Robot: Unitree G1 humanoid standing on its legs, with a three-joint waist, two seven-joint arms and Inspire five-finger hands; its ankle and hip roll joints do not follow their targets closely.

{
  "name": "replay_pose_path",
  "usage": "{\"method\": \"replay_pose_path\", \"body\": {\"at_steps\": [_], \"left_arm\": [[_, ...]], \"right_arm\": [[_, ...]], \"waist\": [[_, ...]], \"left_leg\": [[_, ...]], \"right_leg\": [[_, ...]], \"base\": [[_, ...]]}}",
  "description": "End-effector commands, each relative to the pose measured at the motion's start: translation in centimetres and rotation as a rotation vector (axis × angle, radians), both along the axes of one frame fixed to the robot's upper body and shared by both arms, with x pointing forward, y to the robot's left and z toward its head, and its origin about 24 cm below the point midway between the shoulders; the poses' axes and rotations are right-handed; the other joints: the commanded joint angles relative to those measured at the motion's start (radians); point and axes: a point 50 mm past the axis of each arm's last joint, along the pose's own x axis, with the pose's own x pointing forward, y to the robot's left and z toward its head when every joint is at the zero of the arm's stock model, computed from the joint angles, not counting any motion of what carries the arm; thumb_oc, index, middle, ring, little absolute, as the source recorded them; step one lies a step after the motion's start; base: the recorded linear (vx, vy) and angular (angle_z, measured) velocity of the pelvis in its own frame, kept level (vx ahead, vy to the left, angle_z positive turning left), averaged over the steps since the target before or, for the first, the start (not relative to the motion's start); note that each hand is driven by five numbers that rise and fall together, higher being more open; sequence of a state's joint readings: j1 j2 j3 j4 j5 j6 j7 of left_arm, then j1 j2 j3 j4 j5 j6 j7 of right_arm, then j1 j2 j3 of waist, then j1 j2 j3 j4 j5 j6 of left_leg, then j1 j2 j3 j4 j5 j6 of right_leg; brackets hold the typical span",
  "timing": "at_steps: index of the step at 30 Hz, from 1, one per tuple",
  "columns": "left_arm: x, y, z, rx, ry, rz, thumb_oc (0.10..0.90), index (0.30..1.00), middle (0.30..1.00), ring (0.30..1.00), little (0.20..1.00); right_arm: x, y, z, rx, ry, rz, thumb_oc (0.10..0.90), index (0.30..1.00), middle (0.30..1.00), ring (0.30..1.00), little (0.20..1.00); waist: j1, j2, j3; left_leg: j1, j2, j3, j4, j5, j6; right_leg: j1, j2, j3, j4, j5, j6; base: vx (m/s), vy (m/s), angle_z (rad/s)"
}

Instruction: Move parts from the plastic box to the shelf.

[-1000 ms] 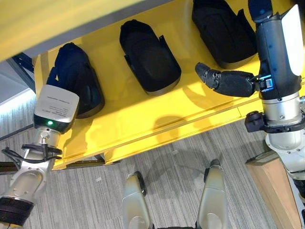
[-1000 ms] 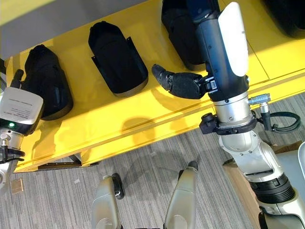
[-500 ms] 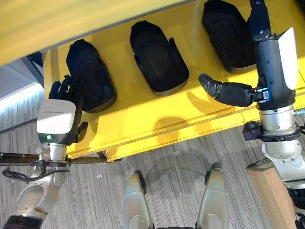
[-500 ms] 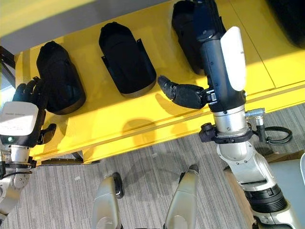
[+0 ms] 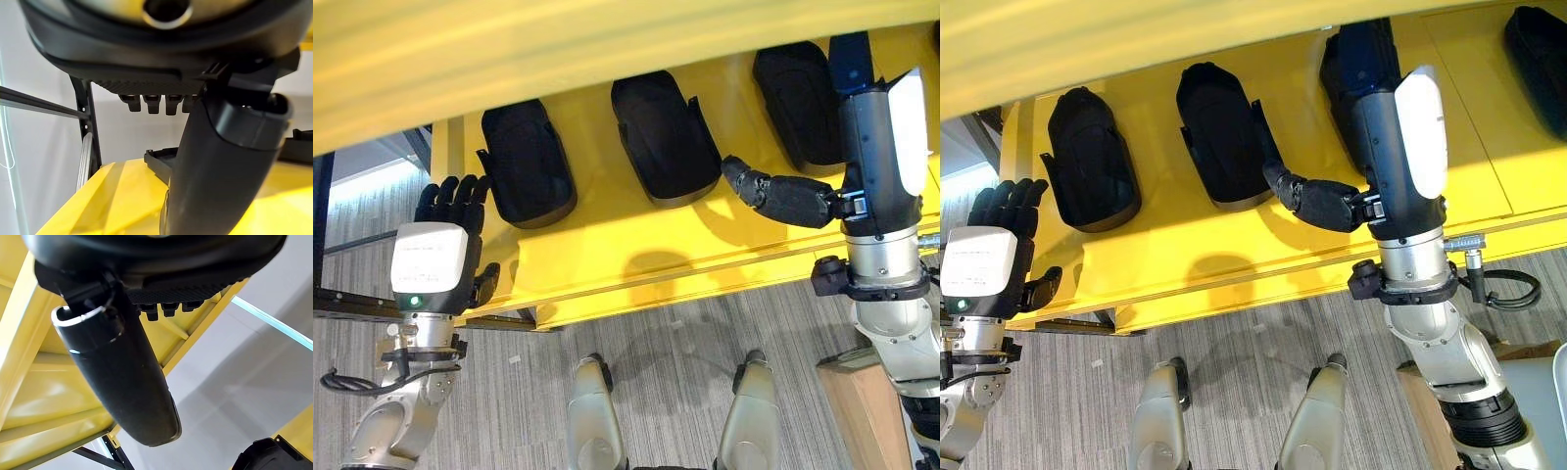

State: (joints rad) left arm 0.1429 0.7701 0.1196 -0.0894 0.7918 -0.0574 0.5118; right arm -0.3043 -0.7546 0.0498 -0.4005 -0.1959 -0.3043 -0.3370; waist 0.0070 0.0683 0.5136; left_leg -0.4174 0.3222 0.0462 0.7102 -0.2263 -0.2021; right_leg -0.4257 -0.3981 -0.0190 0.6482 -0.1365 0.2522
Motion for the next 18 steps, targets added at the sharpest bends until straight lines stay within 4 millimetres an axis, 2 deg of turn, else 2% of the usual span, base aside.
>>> {"method": "replay_pose_path", "body": {"at_steps": [1, 5, 10, 18], "left_arm": [[0.3, -0.5, 4.2, 0.089, -0.195, -0.072, 0.9, 1.0, 1.0, 1.0, 1.0], [1.4, -1.3, 4.7, 0.09, -0.206, -0.103, 0.9, 1.0, 1.0, 1.0, 1.0], [2.8, -2.4, 4.4, 0.096, -0.129, -0.123, 0.9, 1.0, 1.0, 1.0, 1.0], [3.8, -3.9, 3.9, 0.16, -0.029, -0.155, 0.9, 1.0, 1.0, 1.0, 1.0]], "right_arm": [[-2.4, 0.5, 2.4, 0.09, -0.196, 0.073, 0.9, 1.0, 1.0, 1.0, 1.0], [-2.1, 0.8, 2.4, 0.083, -0.185, 0.084, 0.9, 1.0, 1.0, 1.0, 1.0], [-1.8, 1.0, 2.7, 0.082, -0.18, 0.097, 0.9, 1.0, 1.0, 1.0, 1.0], [-1.8, 1.2, 2.7, 0.073, -0.166, 0.115, 0.9, 1.0, 1.0, 1.0, 1.0]], "waist": [[-0.007, -0.049, -0.136], [-0.019, -0.054, -0.135], [-0.036, -0.06, -0.133], [-0.053, -0.059, -0.13]], "left_leg": [[0.095, 0.021, 0.055, -0.059, -0.073, 0.065], [0.096, 0.03, 0.059, -0.064, -0.068, 0.06], [0.097, 0.037, 0.063, -0.061, -0.068, 0.056], [0.108, 0.044, 0.07, -0.061, -0.069, 0.057]], "right_leg": [[0.044, -0.034, -0.001, -0.1, 0.027, 0.01], [0.038, -0.027, 0.006, -0.098, 0.027, 0.01], [0.029, -0.016, 0.02, -0.087, 0.023, 0.01], [0.028, -0.01, 0.031, -0.079, 0.019, 0.01]], "base": [[0.0, 0.0, 0.0], [0.0, 0.0, 0.0], [0.0, 0.0, 0.0], [0.01, 0.004, -0.02]]}}
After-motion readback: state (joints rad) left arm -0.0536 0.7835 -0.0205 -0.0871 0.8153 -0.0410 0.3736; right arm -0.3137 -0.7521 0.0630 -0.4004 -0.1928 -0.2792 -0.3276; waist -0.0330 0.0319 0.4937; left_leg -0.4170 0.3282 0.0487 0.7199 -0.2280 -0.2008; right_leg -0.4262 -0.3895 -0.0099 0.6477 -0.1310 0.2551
